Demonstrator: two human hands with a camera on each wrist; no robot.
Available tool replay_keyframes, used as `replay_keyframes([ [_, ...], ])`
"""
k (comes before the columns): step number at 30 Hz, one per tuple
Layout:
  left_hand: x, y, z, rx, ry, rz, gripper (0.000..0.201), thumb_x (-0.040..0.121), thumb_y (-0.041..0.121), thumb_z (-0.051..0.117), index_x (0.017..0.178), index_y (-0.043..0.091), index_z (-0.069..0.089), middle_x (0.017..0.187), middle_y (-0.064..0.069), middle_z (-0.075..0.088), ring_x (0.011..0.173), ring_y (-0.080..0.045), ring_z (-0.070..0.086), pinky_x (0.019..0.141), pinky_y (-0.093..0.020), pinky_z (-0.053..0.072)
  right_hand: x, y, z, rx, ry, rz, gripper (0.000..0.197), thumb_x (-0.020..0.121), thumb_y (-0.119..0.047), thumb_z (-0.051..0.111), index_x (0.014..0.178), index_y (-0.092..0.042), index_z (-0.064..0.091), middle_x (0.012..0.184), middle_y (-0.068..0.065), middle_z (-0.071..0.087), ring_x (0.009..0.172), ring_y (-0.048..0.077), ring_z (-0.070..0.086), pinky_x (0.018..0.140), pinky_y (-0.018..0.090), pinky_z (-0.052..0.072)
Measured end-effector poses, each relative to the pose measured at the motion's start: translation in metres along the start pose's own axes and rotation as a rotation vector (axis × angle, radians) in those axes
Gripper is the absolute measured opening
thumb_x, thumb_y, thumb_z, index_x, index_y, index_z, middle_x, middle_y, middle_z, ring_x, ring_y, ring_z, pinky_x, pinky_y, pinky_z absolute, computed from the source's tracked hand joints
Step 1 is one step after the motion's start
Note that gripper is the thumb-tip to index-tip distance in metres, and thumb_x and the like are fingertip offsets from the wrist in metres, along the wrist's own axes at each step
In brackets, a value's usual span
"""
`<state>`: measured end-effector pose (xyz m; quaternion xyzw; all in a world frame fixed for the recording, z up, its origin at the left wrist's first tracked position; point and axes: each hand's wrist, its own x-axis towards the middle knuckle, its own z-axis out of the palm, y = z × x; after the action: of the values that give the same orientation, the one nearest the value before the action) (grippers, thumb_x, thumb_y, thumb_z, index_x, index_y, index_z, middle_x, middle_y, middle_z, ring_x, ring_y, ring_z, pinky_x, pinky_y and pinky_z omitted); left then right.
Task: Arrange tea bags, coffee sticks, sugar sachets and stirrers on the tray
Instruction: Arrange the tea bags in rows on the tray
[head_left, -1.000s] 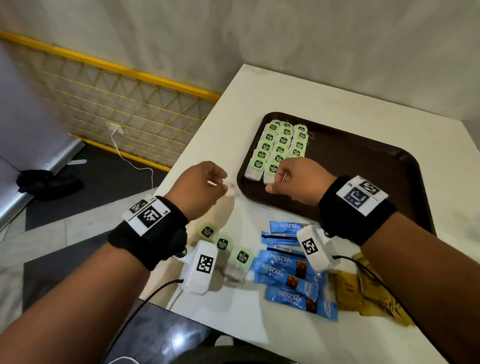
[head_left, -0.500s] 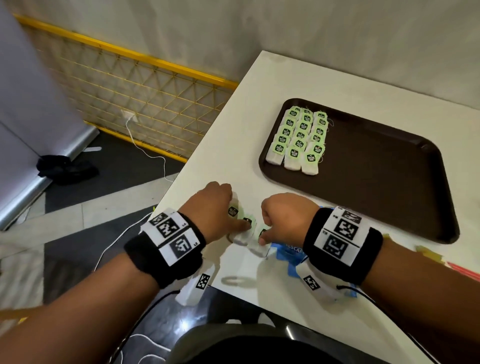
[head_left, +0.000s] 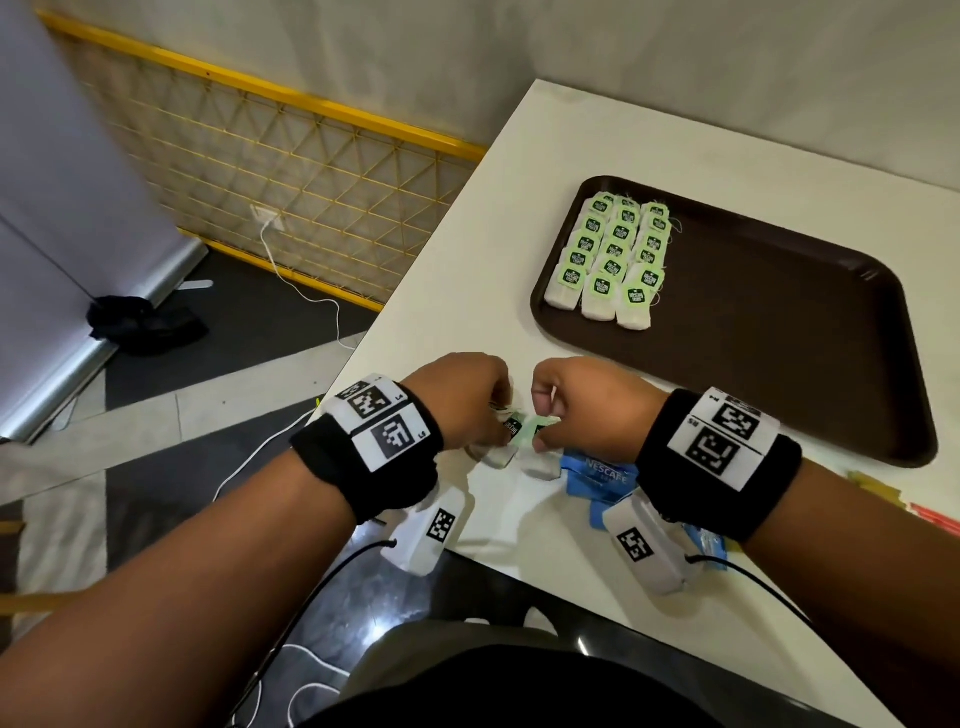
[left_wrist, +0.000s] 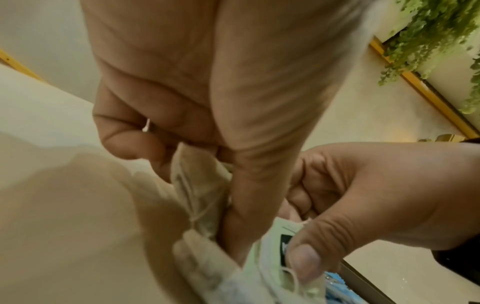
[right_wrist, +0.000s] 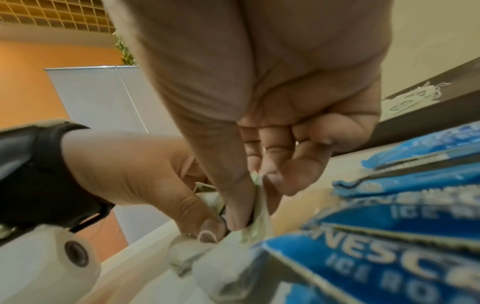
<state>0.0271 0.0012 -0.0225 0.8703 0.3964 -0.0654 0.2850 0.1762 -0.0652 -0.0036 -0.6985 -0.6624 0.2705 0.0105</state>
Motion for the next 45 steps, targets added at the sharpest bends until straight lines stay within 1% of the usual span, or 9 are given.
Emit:
replay_keyframes([
  [5, 0.002, 0.001, 0.003, -0.013, -0.011, 0.039, 0.03, 0.079, 0.025, 0.071, 0.106, 0.015, 0.062, 0.091, 0.0, 0.054, 0.083, -0.019, 0.05, 0.069, -0.025, 0.036, -0.002, 0.004, -0.007, 0.18, 0.002, -0.024, 0.018, 0.075, -0.016, 0.074, 0.087, -0.019, 0.062, 0.075, -0.003, 0.057, 0.063, 0.01, 0.057, 0.058, 0.024, 0.044],
  [9, 0.003, -0.009, 0.004, -0.085, 0.059, 0.062, 0.016, 0.08, 0.023, 0.07, 0.087, 0.023, 0.056, 0.083, 0.005, 0.055, 0.078, -0.017, 0.051, 0.065, -0.025, 0.033, -0.002, 0.016, -0.026, 0.483, -0.029, -0.033, 0.018, 0.08, -0.005, 0.071, 0.096, -0.008, 0.062, 0.07, 0.008, 0.061, 0.057, 0.017, 0.065, 0.054, 0.028, 0.049],
  [17, 0.01, -0.014, -0.009, -0.468, 0.213, 0.014, 0.011, 0.083, 0.019, 0.071, 0.086, 0.014, 0.062, 0.074, 0.0, 0.063, 0.057, -0.013, 0.056, 0.055, -0.028, 0.049, 0.044, 0.053, -0.063, 0.702, 0.291, 0.118, 0.02, 0.078, -0.005, 0.073, 0.095, -0.009, 0.063, 0.07, 0.004, 0.062, 0.061, 0.013, 0.058, 0.052, 0.019, 0.045],
  [22, 0.021, -0.013, -0.011, -0.66, 0.264, -0.014, 0.013, 0.084, 0.015, 0.071, 0.087, 0.009, 0.059, 0.081, -0.014, 0.066, 0.064, -0.034, 0.069, 0.061, -0.046, 0.06, 0.076, 0.057, -0.059, 0.735, 0.26, 0.21, 0.017, 0.078, 0.0, 0.072, 0.085, -0.01, 0.06, 0.078, 0.012, 0.06, 0.065, 0.021, 0.06, 0.064, 0.032, 0.058],
  [28, 0.031, -0.009, -0.01, -0.738, 0.296, -0.021, 0.018, 0.083, 0.016, 0.073, 0.09, 0.008, 0.06, 0.075, -0.011, 0.067, 0.061, -0.03, 0.068, 0.063, -0.049, 0.059, 0.091, 0.057, -0.057, 0.653, 0.306, 0.296, 0.017, 0.08, 0.002, 0.069, 0.088, -0.008, 0.059, 0.079, 0.013, 0.06, 0.064, 0.026, 0.063, 0.074, 0.045, 0.06],
  [34, 0.039, -0.004, -0.008, -0.748, 0.283, -0.021, 0.019, 0.083, 0.017, 0.073, 0.093, 0.008, 0.06, 0.076, -0.01, 0.069, 0.061, -0.028, 0.069, 0.061, -0.044, 0.059, 0.091, 0.061, -0.058, 0.47, 0.324, 0.29, 0.021, 0.077, -0.01, 0.075, 0.081, -0.014, 0.054, 0.062, 0.009, 0.062, 0.053, 0.021, 0.06, 0.055, 0.03, 0.053],
  [39, 0.046, 0.003, -0.008, -0.771, 0.293, -0.008, 0.023, 0.08, 0.016, 0.076, 0.094, 0.009, 0.059, 0.077, -0.011, 0.069, 0.054, -0.019, 0.065, 0.053, -0.032, 0.055, 0.088, 0.064, -0.063, 0.129, 0.322, 0.3, 0.031, 0.074, -0.031, 0.077, 0.089, -0.01, 0.06, 0.09, 0.006, 0.062, 0.086, 0.024, 0.059, 0.075, 0.035, 0.049],
  [42, 0.052, 0.007, -0.009, -0.775, 0.299, 0.017, 0.024, 0.079, 0.016, 0.077, 0.093, 0.012, 0.058, 0.076, -0.009, 0.069, 0.051, -0.011, 0.062, 0.048, -0.027, 0.052, 0.078, 0.067, -0.064, 0.263, 0.399, 0.216, 0.027, 0.08, -0.039, 0.071, 0.086, -0.014, 0.06, 0.078, -0.004, 0.057, 0.078, 0.018, 0.055, 0.065, 0.03, 0.045],
  [45, 0.06, 0.014, -0.01, -0.794, 0.309, 0.034, 0.026, 0.078, 0.017, 0.077, 0.094, 0.013, 0.057, 0.074, -0.007, 0.068, 0.051, -0.012, 0.063, 0.044, -0.022, 0.047, 0.06, 0.066, -0.066, 0.609, 0.198, 0.109, 0.025, 0.086, -0.041, 0.065, 0.08, -0.016, 0.064, 0.076, -0.001, 0.064, 0.07, 0.013, 0.057, 0.057, 0.024, 0.044],
])
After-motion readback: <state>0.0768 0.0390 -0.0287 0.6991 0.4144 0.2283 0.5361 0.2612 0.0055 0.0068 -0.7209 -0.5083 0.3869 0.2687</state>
